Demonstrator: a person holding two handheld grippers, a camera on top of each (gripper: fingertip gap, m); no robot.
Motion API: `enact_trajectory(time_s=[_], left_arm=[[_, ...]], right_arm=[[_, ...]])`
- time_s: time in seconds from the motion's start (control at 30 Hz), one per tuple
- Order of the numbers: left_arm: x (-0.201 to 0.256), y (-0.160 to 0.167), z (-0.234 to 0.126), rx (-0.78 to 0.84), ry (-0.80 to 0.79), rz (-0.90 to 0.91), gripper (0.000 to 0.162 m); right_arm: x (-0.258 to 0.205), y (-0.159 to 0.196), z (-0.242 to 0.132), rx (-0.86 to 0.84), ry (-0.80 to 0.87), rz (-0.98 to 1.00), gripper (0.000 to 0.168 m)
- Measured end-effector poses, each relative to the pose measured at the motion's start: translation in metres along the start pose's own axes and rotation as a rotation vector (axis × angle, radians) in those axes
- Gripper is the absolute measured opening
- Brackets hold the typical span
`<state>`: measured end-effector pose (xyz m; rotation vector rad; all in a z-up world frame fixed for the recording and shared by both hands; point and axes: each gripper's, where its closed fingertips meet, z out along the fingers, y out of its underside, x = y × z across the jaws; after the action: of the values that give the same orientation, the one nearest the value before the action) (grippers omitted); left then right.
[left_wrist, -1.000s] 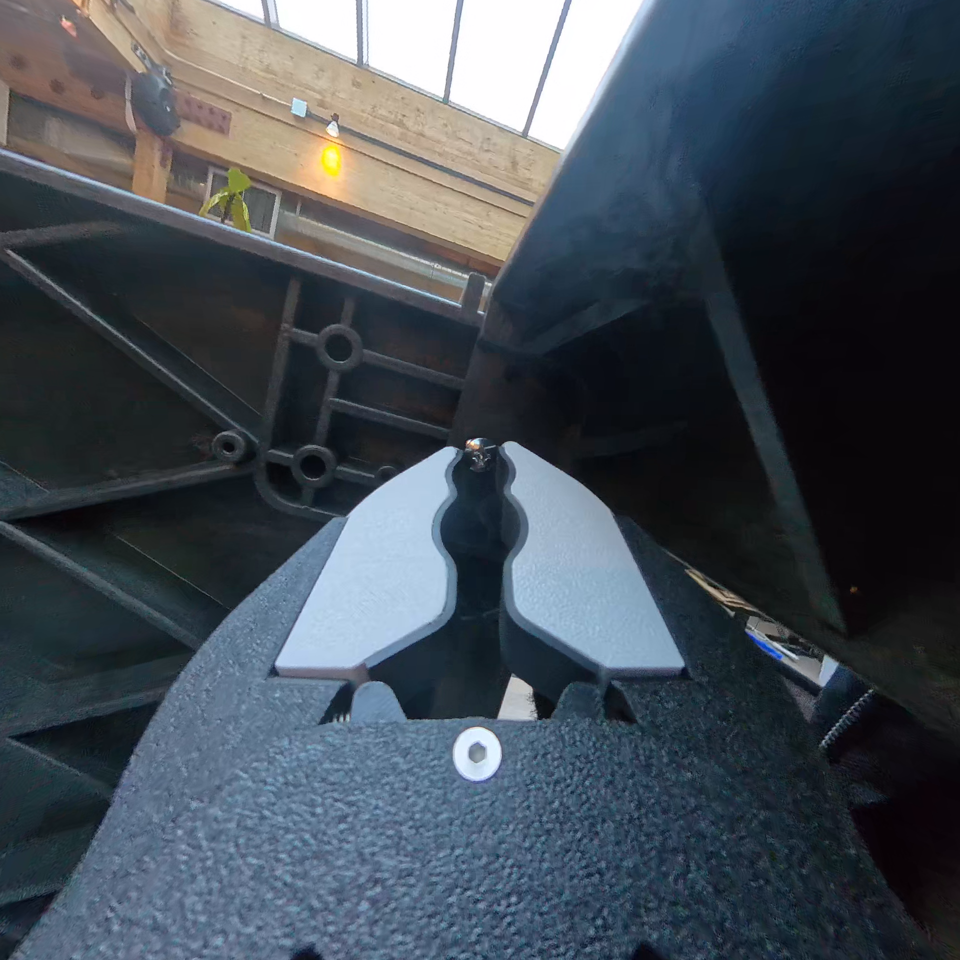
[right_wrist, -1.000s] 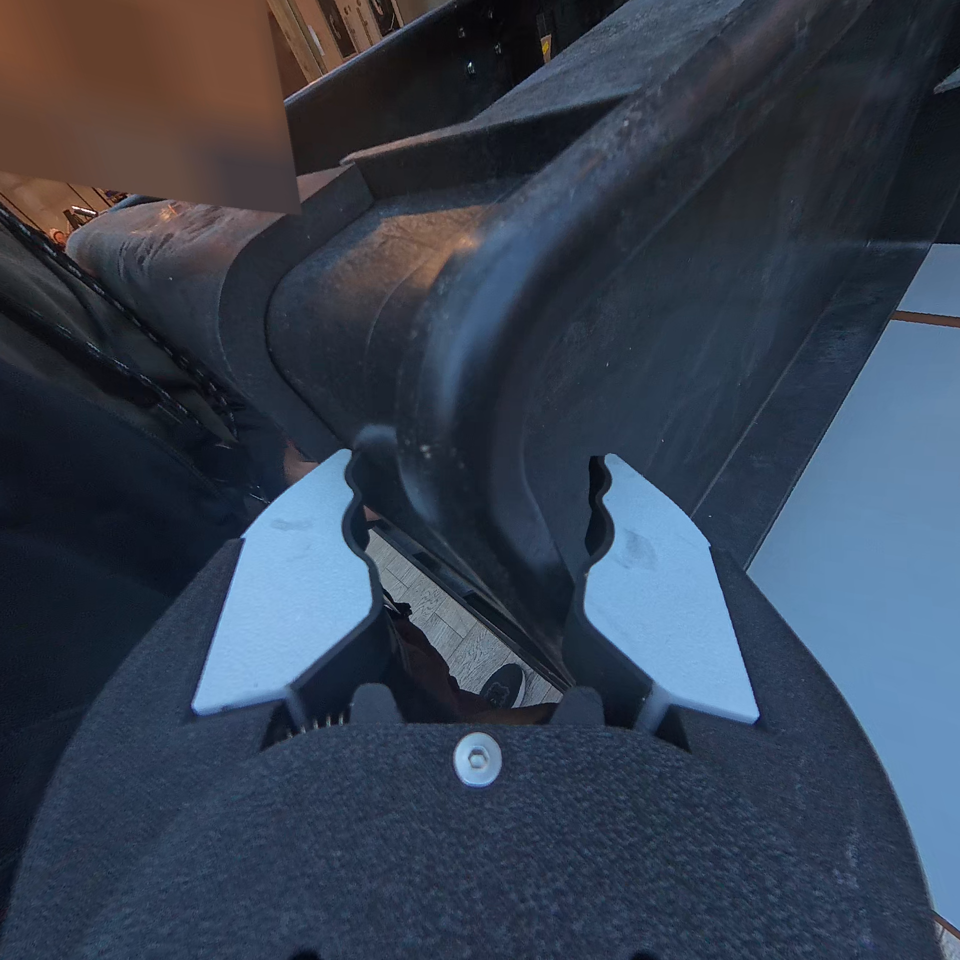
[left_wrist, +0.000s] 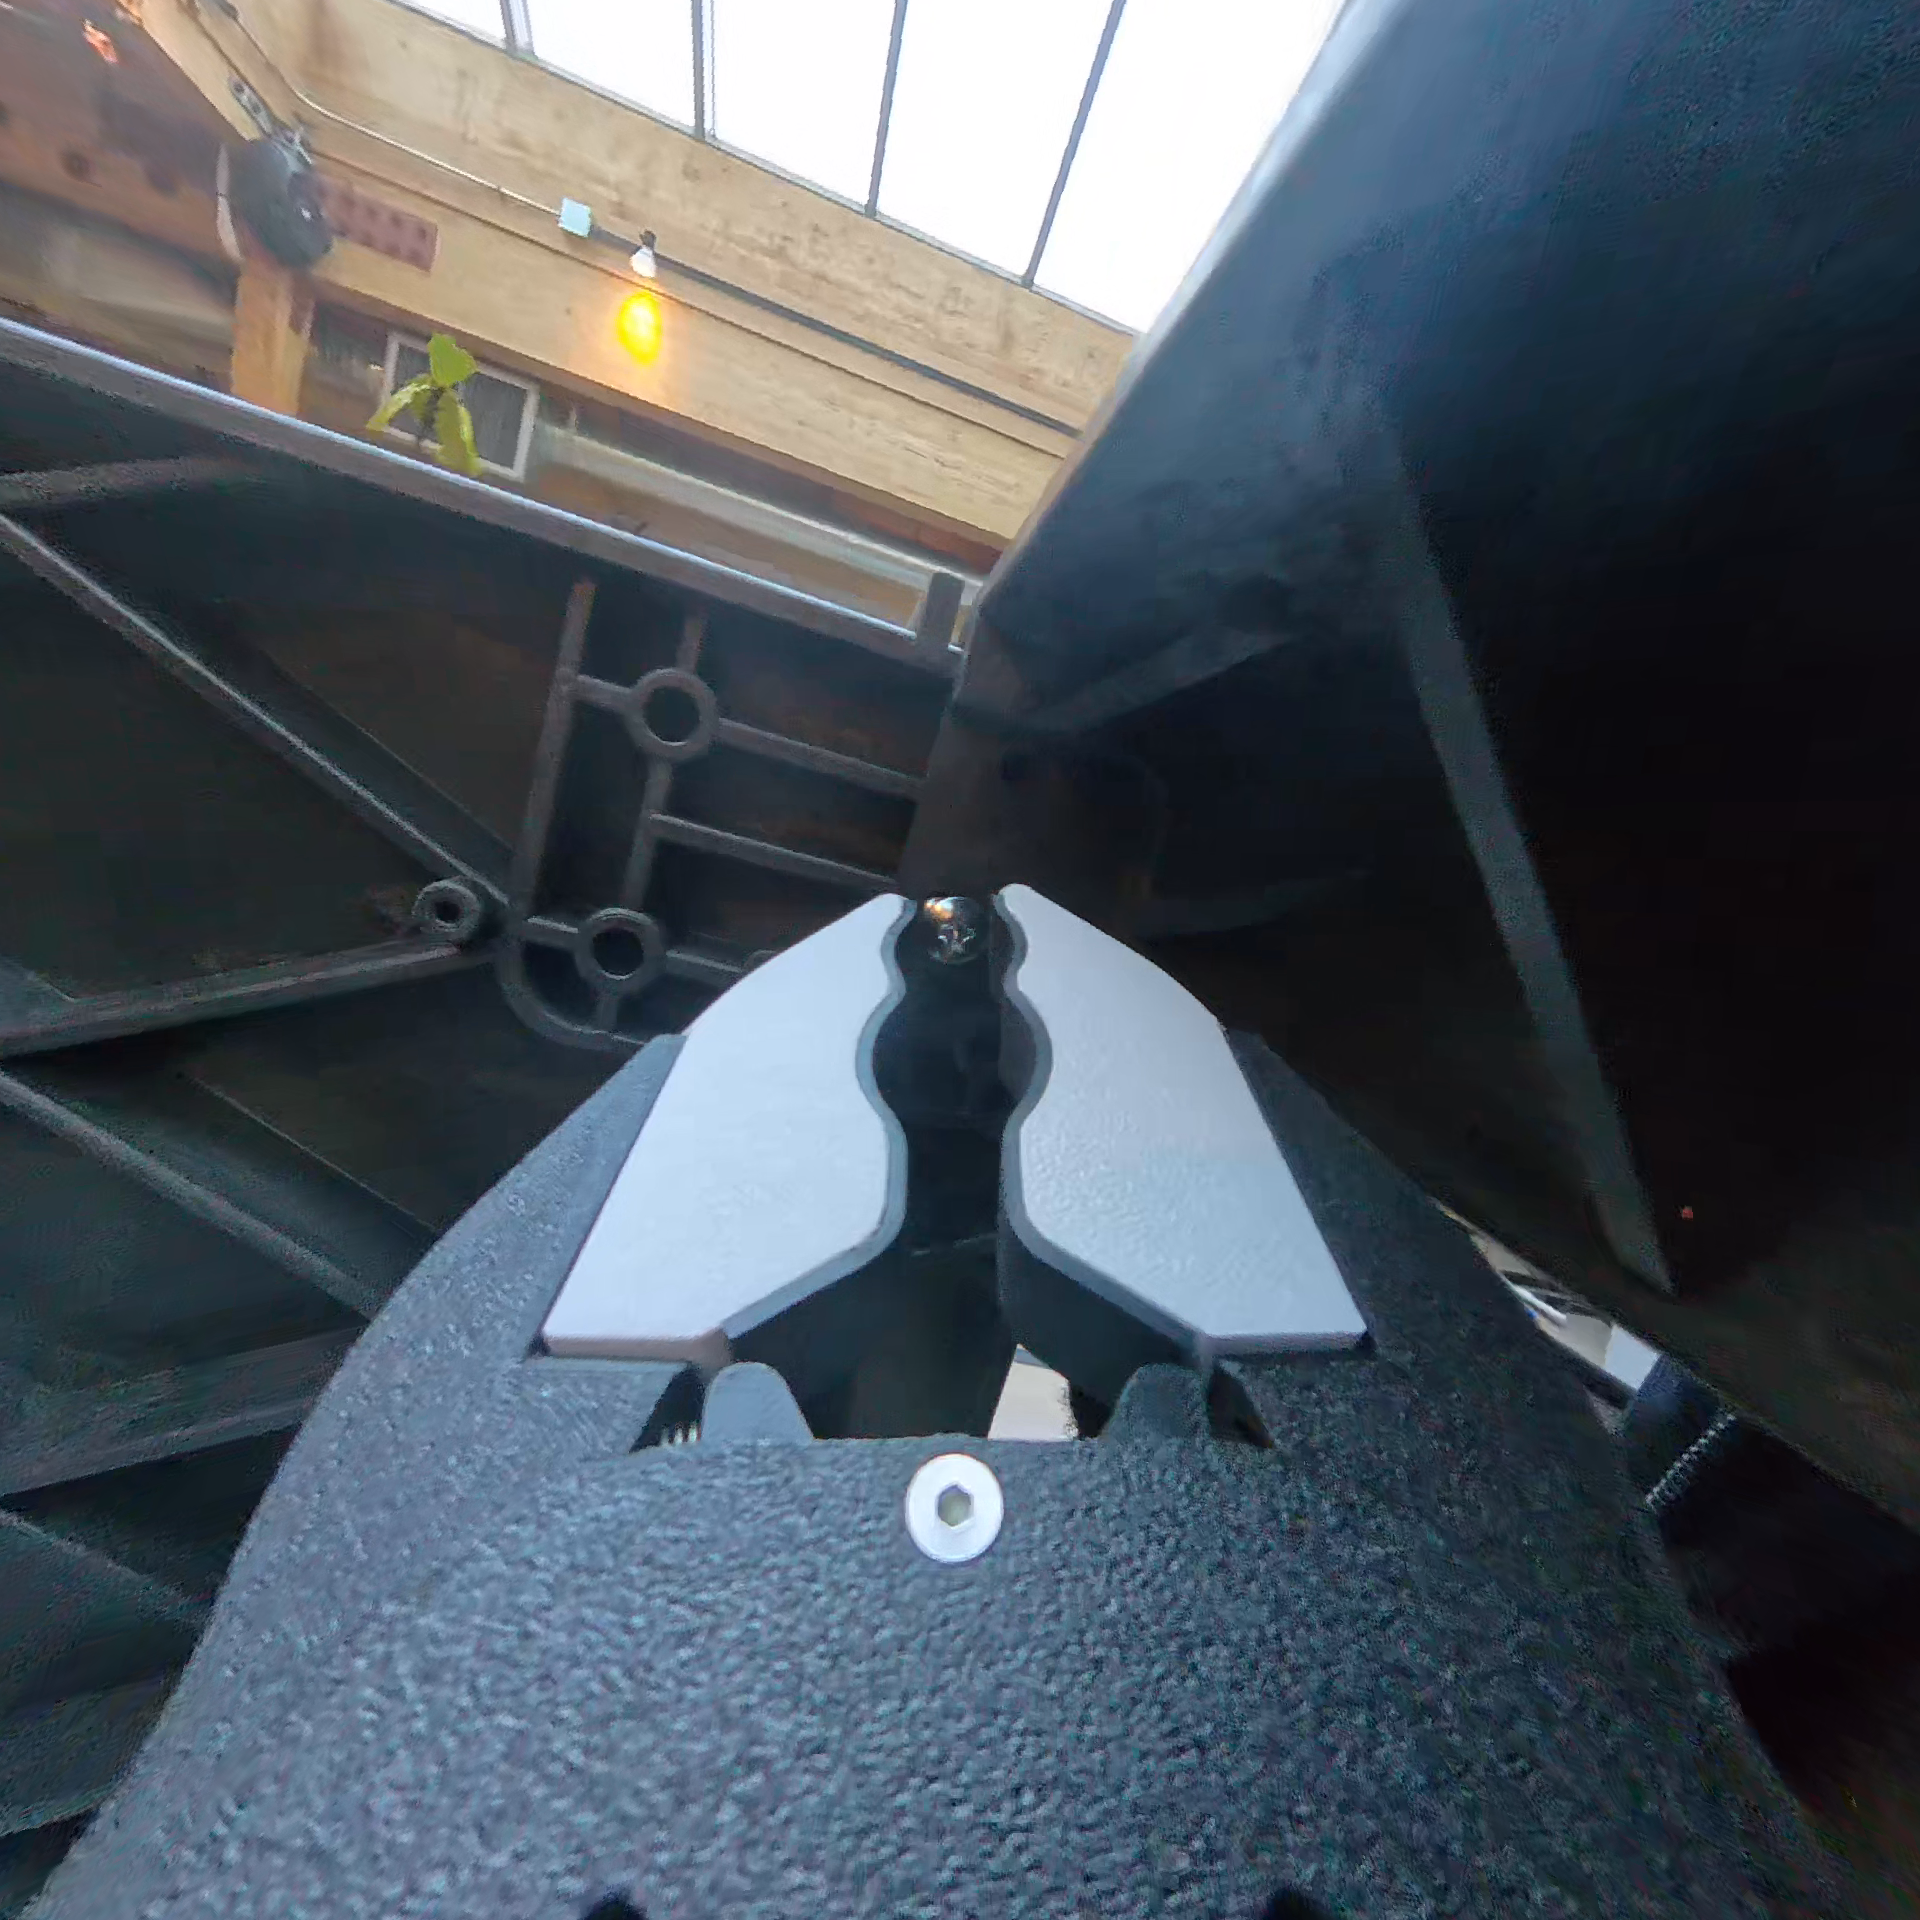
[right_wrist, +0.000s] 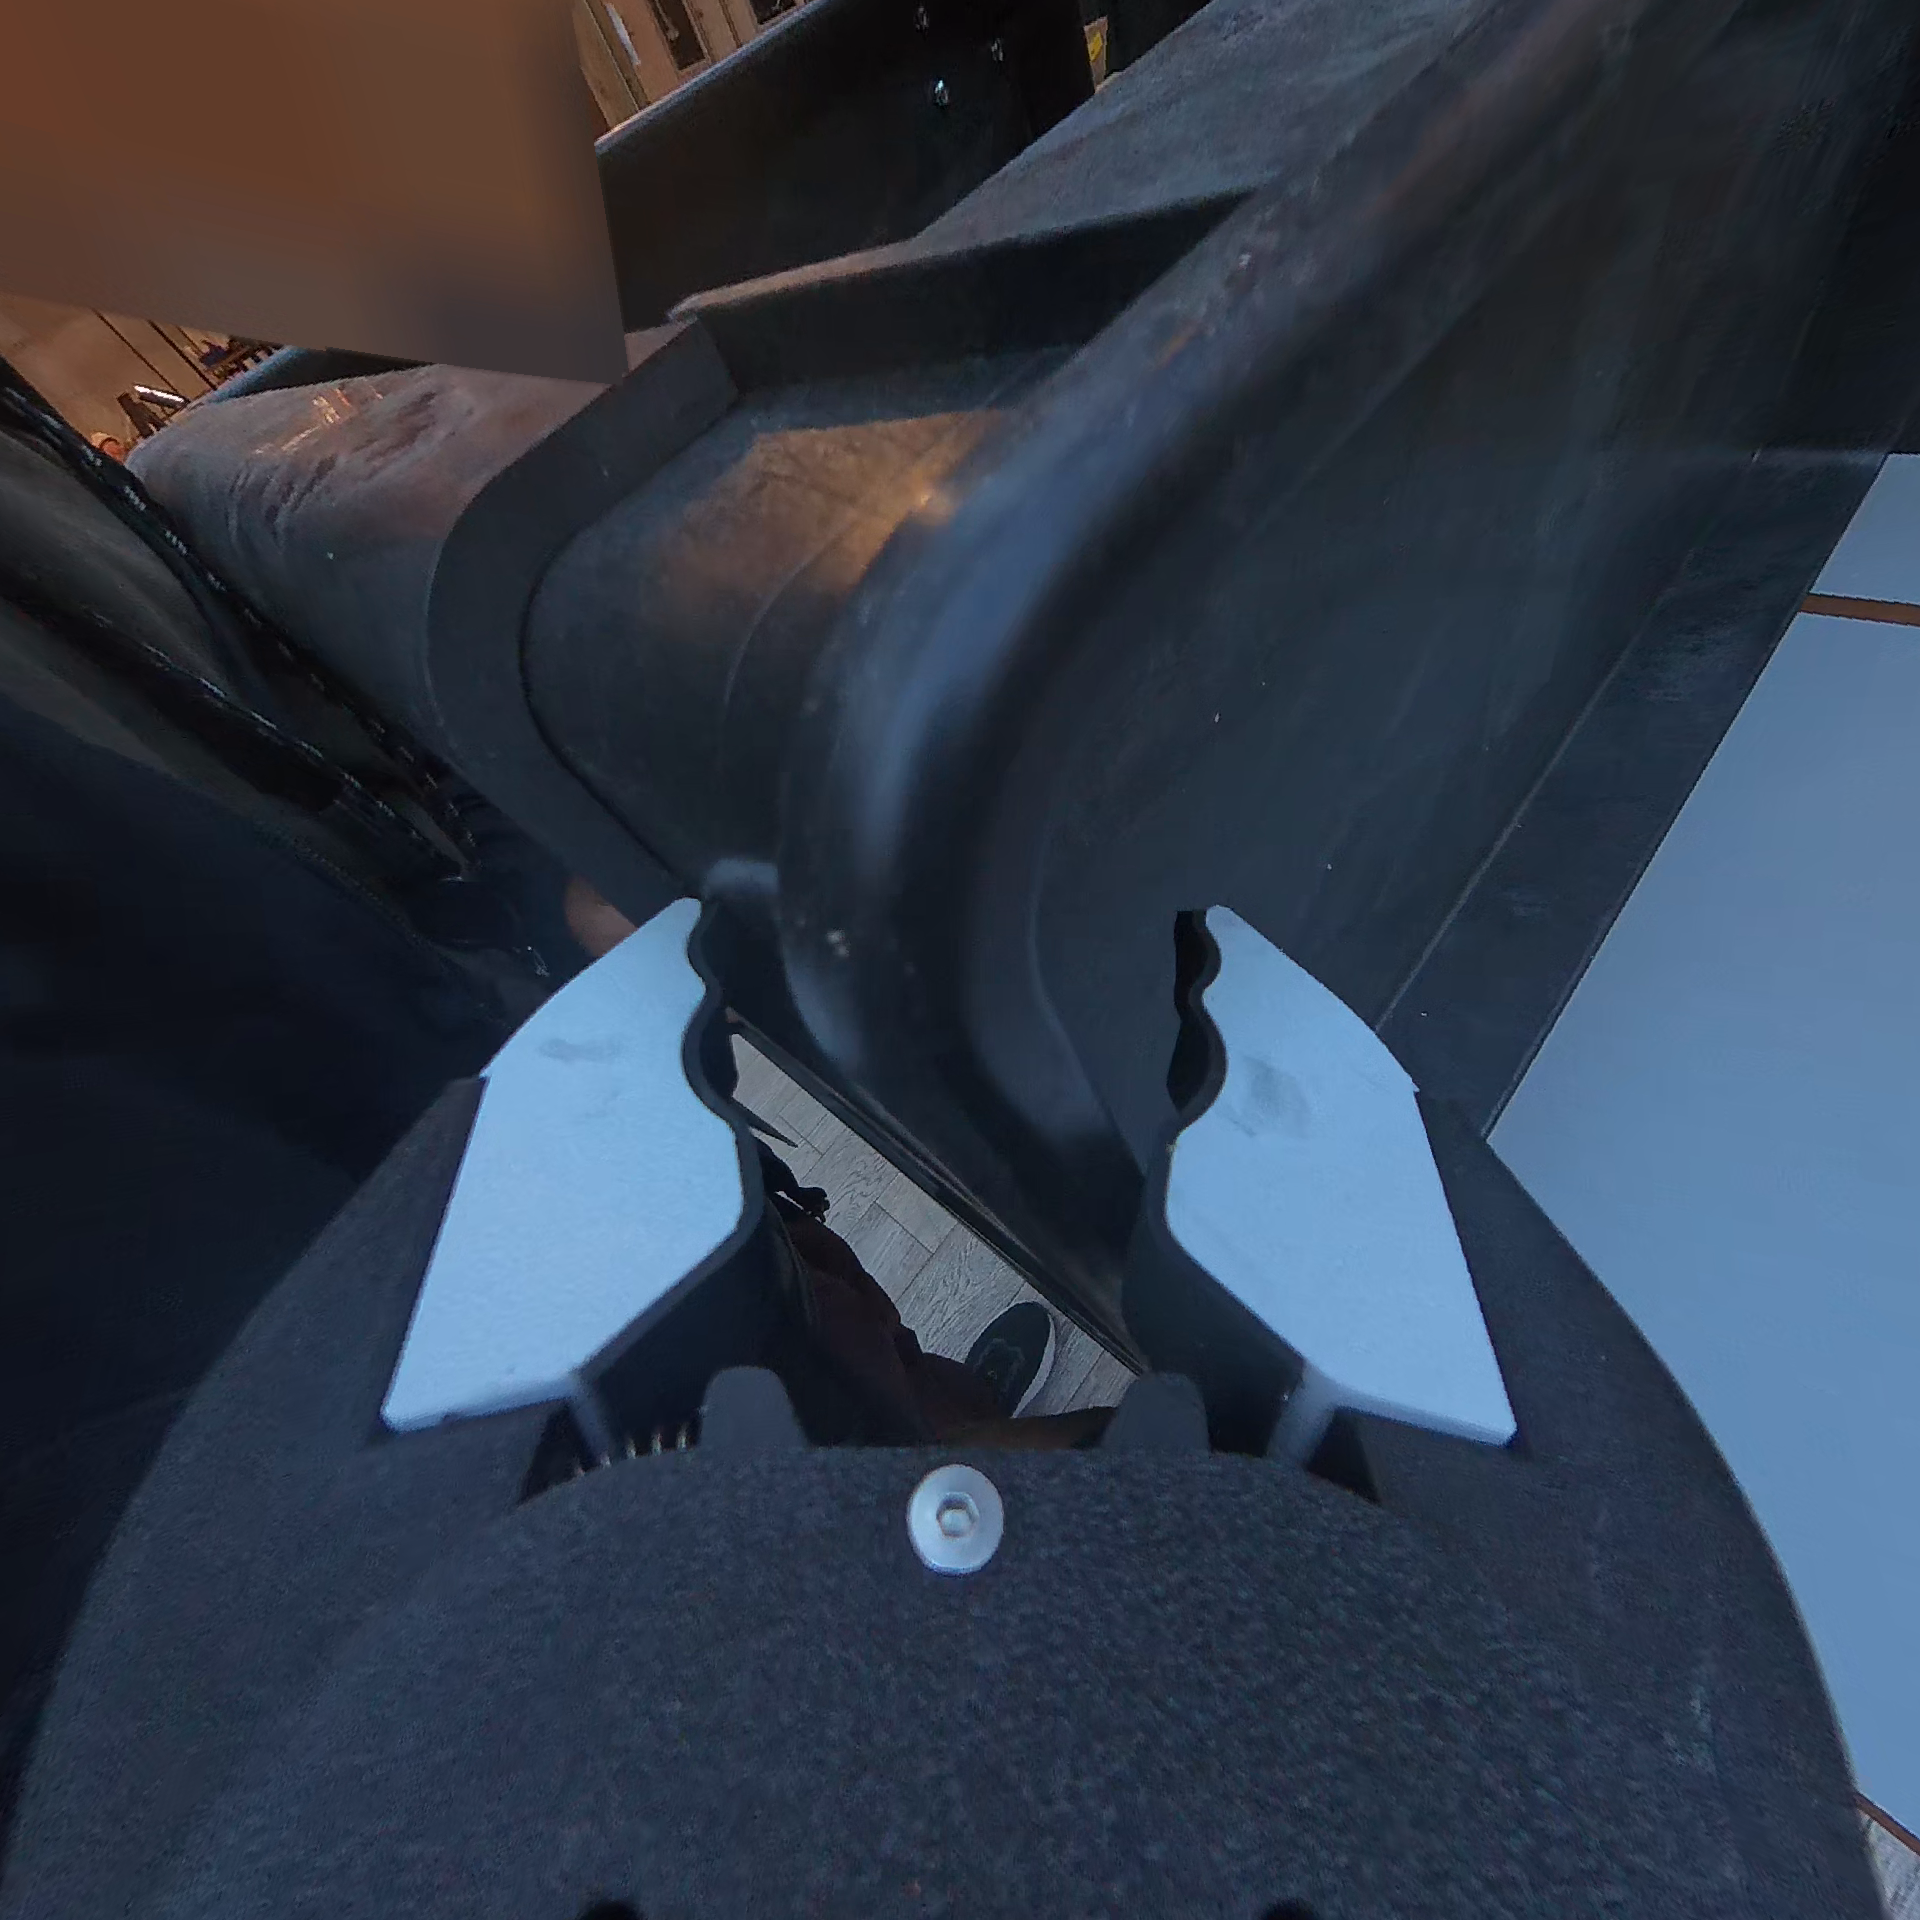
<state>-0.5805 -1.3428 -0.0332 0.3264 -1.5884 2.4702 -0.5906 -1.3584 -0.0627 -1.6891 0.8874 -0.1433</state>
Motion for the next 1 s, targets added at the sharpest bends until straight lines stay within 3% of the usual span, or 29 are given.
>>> enact_trajectory(time_s=[0.27, 0.57, 0.73, 1.0], left_arm=[[-0.0011, 0.0013, 0.001, 0.015, 0.031, 0.064, 0.012], [0.0005, 0.0023, 0.0011, -0.021, 0.185, 0.39, 0.011], [0.001, 0.0031, 0.0009, -0.065, 0.193, 0.579, 0.01], [0.0053, -0.0008, -0.0072, 0.05, 0.084, 0.11, 0.021]], right_arm=[[0.0002, -0.0002, -0.0002, -0.001, 0.005, 0.0, 0.086], [0.0005, -0.0001, -0.0002, -0.003, 0.001, -0.002, 0.085], [0.0004, 0.0003, -0.0003, -0.007, -0.001, 0.0, 0.085], [0.0011, -0.0005, -0.0001, -0.007, 0.009, -0.001, 0.085]])
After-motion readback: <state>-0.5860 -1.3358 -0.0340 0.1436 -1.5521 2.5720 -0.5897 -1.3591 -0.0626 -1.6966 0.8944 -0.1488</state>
